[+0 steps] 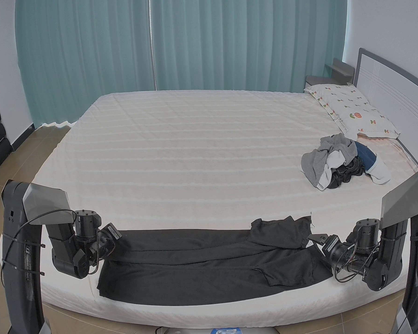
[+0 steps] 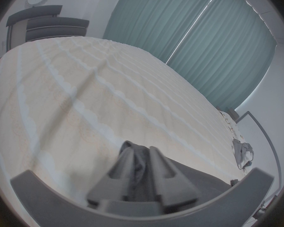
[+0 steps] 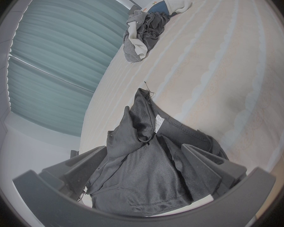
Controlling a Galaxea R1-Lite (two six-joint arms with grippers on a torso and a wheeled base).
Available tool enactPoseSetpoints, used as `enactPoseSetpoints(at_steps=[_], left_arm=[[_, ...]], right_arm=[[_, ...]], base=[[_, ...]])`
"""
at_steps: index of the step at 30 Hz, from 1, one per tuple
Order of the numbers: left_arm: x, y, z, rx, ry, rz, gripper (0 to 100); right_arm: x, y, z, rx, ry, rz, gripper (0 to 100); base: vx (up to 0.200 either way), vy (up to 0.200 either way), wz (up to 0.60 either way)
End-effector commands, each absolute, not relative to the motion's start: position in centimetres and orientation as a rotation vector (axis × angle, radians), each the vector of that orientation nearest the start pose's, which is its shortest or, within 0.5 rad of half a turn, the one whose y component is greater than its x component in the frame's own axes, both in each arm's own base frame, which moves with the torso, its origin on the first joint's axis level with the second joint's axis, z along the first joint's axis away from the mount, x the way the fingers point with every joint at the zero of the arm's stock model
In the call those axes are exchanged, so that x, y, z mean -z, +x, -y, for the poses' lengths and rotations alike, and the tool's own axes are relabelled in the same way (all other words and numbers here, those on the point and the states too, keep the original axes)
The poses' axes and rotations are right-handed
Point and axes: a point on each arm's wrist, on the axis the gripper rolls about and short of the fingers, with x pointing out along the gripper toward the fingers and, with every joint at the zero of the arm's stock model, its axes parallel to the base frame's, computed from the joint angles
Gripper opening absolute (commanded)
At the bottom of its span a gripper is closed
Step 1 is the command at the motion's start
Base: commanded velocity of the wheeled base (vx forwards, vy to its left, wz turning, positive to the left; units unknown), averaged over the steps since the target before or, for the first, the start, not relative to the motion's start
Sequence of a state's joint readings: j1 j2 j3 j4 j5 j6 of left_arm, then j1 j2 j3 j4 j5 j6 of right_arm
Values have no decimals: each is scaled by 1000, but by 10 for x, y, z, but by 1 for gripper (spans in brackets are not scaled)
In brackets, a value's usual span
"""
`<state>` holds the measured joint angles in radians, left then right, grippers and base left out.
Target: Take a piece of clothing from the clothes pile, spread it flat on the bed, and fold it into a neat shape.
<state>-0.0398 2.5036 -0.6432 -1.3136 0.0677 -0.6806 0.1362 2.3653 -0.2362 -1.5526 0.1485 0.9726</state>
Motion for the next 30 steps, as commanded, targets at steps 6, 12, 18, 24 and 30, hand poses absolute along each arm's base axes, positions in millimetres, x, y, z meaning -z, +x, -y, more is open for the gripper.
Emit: enactPoseSetpoints(at_steps=[6,12,18,24,30], left_arm=[[64,354,10,-265,-620,-484,0],[65,355,10,-267,-619,-483,0],[62,355,10,-263,-627,-474,100],[36,348,3,-250,-650,-435,100],[18,315,2,-54,-627,-547,100]], right_arm=[[33,269,-40,24,942,-659,100],[33,269,-40,26,941,-657,100],[32,269,-40,26,942,-654,100],[30,270,-37,31,945,-640,100],[30,269,-38,29,944,-647,100]], base=[[0,0,0],[0,0,0],[0,0,0],[0,0,0],[0,0,0]])
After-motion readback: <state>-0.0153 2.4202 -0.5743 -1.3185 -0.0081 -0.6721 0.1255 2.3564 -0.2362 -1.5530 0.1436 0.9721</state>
